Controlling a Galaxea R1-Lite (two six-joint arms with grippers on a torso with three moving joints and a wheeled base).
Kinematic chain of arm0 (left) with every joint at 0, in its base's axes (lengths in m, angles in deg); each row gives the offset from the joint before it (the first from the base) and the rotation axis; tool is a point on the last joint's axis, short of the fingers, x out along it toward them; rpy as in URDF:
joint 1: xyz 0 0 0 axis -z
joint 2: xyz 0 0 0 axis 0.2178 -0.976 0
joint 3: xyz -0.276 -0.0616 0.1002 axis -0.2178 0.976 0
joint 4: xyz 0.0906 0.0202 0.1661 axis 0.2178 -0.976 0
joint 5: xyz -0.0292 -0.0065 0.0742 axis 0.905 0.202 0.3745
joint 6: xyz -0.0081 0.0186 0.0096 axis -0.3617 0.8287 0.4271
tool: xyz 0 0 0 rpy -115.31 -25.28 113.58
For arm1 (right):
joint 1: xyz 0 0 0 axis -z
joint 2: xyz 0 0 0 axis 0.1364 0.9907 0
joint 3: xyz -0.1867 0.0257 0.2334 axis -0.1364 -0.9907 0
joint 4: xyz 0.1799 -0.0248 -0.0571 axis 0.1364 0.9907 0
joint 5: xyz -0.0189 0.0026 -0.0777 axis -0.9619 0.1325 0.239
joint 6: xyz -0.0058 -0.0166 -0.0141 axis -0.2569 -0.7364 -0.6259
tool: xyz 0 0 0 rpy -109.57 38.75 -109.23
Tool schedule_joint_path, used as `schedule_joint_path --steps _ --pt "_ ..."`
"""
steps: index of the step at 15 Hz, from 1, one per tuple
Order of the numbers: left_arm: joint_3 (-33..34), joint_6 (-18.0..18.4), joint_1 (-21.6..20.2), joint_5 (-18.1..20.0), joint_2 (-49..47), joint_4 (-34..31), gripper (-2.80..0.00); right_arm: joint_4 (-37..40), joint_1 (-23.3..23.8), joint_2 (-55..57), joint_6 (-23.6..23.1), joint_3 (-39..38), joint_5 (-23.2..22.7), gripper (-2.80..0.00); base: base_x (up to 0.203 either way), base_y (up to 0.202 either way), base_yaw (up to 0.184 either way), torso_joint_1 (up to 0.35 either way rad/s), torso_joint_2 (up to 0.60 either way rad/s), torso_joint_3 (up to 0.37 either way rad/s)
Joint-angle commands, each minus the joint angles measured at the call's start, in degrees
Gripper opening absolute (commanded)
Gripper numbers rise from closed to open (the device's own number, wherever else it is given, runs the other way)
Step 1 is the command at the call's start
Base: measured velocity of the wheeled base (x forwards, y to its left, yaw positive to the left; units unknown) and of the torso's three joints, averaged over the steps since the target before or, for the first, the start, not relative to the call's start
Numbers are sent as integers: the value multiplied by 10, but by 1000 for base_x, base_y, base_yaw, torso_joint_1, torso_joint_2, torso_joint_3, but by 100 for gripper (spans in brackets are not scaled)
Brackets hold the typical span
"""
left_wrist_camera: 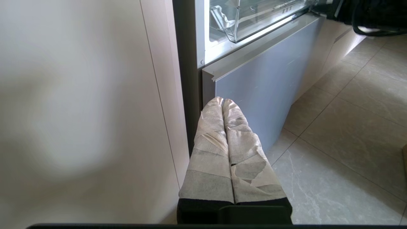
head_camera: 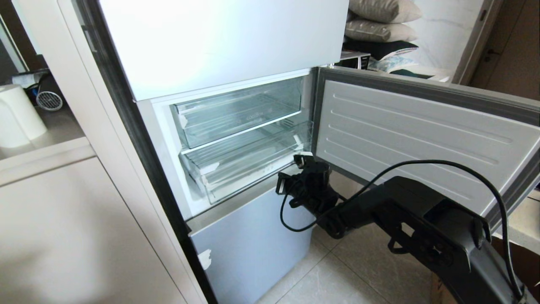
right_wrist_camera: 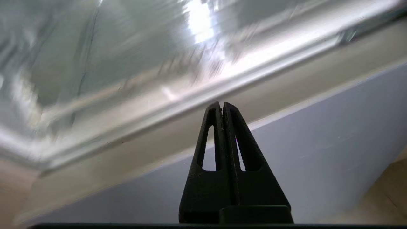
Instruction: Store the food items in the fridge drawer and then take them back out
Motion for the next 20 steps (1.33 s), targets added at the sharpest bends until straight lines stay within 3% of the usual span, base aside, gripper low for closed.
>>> schedule_joint_path --steps 1,5,9,16,20 --pt "0 0 0 0 0 0 -280 0 -12 -89 4 -105 1 -280 0 0 0 0 0 0" --pt "0 0 0 0 0 0 -280 61 -64 -328 15 -331 9 -280 0 0 0 0 0 0" --pt "0 0 0 0 0 0 -280 119 -114 -463 21 -509 80 -280 0 0 0 0 0 0" --pt "0 0 0 0 0 0 -280 121 -118 -530 43 -589 86 -280 0 0 0 0 0 0" --pt "0 0 0 0 0 0 -280 74 -116 -559 41 -634 87 -280 -1 -2 22 0 0 1"
